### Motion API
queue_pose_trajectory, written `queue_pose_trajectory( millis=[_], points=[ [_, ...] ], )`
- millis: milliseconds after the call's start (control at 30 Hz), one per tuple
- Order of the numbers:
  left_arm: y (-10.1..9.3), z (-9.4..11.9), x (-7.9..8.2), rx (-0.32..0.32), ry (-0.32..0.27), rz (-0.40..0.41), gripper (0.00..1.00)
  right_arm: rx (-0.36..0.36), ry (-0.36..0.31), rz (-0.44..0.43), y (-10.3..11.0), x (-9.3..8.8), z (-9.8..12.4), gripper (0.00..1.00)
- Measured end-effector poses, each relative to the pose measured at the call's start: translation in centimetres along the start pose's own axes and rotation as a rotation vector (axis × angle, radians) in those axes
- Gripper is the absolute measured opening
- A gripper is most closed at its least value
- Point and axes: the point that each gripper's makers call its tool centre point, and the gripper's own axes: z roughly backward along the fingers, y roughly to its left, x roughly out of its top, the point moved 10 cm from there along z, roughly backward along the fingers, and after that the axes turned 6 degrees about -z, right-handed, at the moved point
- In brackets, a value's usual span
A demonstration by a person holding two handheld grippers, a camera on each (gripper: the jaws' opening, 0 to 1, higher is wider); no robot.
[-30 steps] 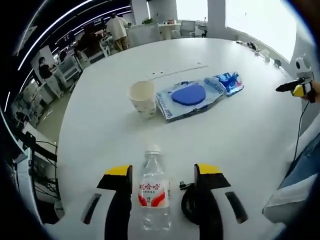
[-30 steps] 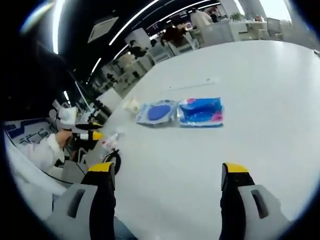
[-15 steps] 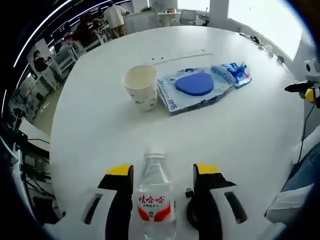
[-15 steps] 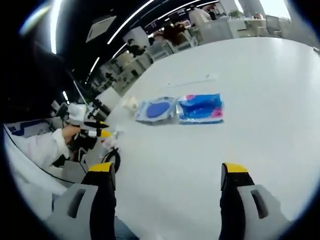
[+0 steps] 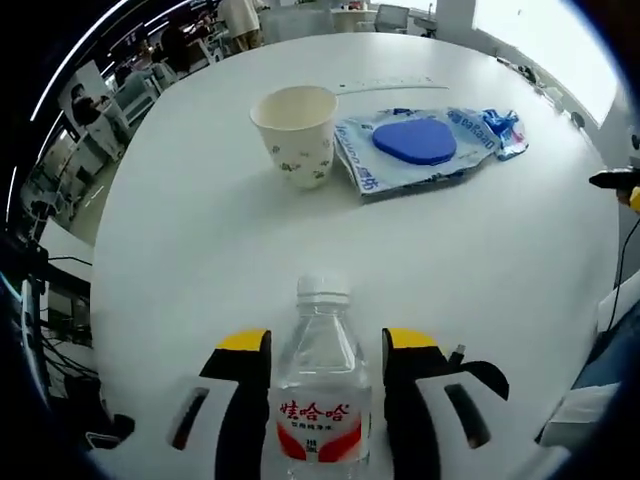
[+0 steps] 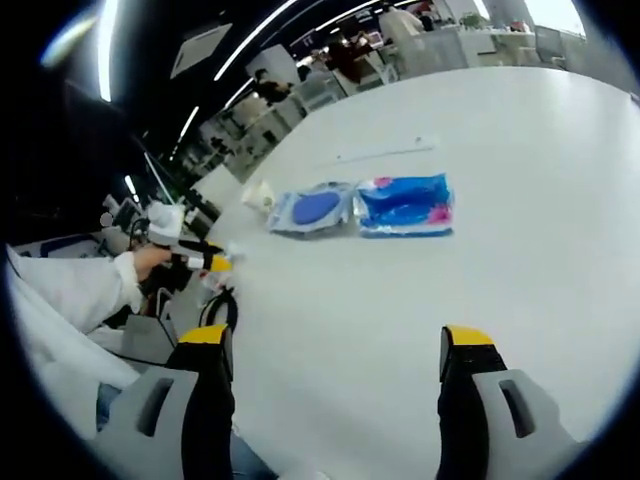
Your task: Arrange the tabletop items into an orderly group along one side of the table until the central work area is clear of visible clutter.
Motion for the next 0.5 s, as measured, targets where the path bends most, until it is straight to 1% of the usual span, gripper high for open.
queue_pose_trajectory(
  millis=[100,200,500],
  points=[
    [0.02,-0.13,0.00,0.002,0.003,0.011,0.41,-0.005,-0.007,0.002,0.02,0.28,0.15,0.83],
    [-0.08,-0.36,0.09,0.001,0.009,0.024,0.42,-0.011,-0.005,0.008,-0.05,0.47,0.17,0.83],
    [-0.35,-0.84,0.16,0.004,0.040,-0.007,0.43,-0.013,0.008,0.020,0.43,0.40,-0.20,0.82]
  ],
)
